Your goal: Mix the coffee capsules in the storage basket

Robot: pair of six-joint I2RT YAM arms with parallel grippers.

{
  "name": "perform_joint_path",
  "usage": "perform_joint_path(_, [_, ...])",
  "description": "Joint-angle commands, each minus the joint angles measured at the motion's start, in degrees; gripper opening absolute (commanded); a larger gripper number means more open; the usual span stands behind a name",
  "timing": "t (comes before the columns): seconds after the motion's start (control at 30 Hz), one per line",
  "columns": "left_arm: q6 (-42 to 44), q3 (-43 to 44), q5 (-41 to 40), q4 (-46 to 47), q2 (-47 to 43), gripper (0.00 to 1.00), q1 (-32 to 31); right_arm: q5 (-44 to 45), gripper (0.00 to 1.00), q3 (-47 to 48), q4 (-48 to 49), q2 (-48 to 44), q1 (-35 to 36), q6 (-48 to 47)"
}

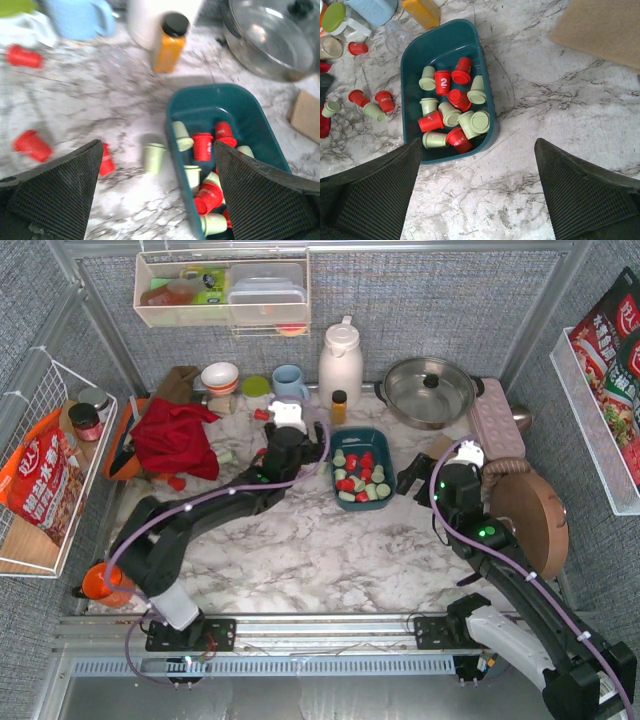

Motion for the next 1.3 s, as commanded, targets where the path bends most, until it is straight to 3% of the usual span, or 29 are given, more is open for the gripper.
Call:
perform_joint_path(0.0, [3.09,-5.5,-13.97,0.8,-9.27,0.99,0.17,0.12,0.99,0.26,1.5,0.15,0.0,-0.11])
perform_joint_path(0.17, [-2.51,-11.83,-34.33,-10.48,-17.71,0.99,1.01,-0.09,0.99,0.26,1.57,0.08,-0.02,-0.06])
perform_joint_path(0.23, [-5.09,-14.62,-36.18,-14.62,-20.67,0.99,2.94,-0.22,0.99,0.35,1.57,0.24,-0.04,0.03])
perform_joint_path(0.5, [-10.48,-25.48,-33.01,-19.37,-28.17,0.99,15.66,-0.66,0.99,0.35,1.65,0.33,-0.04,0.15])
perform_joint_path(0.8, [-14.3,-32.11,-23.65,-13.11,-30.21,0.94,31.63,-0.88,0.99,0.34,1.7,0.22,0.03,0.14])
perform_joint_path(1.1, [-13.35,-23.12,-7.54,-16.45,-16.54,0.86,42.3,-0.84,0.99,0.35,1.74,0.24,0.07,0.07])
perform_joint_path(1.27, [-12.62,-18.46,-2.89,-18.24,-10.22,0.8,46.04,-0.72,0.99,0.43,1.57,0.24,0.03,-0.13])
